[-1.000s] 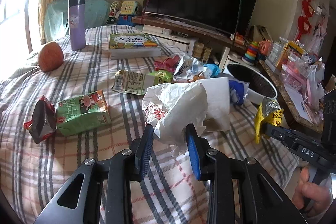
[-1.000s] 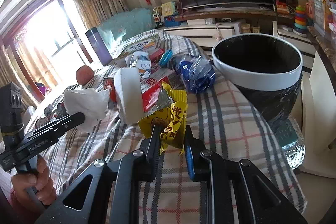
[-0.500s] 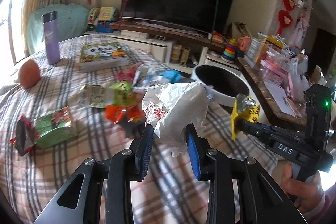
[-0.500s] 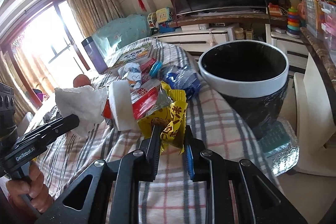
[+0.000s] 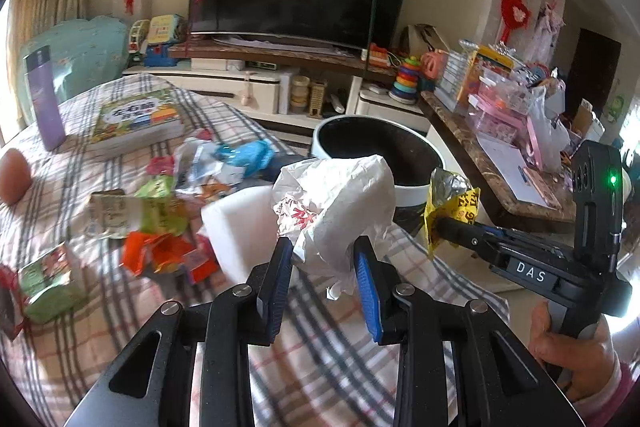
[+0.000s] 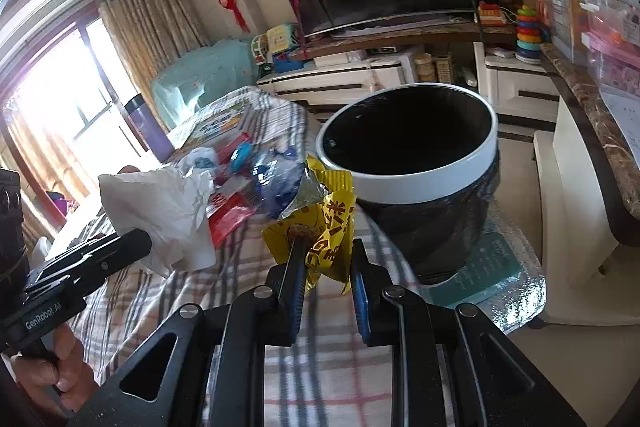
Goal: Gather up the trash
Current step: 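Carry the yellow bag and white tissue over the black-and-white bin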
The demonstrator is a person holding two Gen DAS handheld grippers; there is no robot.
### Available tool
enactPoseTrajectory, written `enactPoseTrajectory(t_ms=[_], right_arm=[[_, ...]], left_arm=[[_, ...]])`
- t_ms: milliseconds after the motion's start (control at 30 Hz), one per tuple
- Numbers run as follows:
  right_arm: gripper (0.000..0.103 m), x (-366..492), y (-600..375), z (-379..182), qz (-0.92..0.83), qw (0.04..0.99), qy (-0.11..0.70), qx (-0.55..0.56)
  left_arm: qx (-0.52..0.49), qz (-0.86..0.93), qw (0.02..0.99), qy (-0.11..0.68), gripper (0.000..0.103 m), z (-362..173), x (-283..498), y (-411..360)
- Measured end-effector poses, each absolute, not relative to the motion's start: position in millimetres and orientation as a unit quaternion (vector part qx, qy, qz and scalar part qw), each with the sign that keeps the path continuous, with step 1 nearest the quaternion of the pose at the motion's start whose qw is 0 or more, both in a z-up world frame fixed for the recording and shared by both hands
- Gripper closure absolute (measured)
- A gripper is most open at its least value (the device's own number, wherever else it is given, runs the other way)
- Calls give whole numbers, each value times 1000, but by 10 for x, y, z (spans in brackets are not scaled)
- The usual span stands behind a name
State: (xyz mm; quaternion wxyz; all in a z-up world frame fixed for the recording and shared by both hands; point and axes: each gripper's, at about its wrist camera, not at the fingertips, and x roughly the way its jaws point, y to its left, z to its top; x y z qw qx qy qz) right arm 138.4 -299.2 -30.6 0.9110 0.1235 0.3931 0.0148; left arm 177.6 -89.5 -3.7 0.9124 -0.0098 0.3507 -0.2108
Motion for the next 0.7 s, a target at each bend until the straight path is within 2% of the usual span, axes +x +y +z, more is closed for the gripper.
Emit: enactPoseTrajectory(t_ms=[700], right_arm=[[82,1875,-3671,-230,-17,909,391,145]], left_arm=[[11,-237,899,369,72,-113,2745,-1631]])
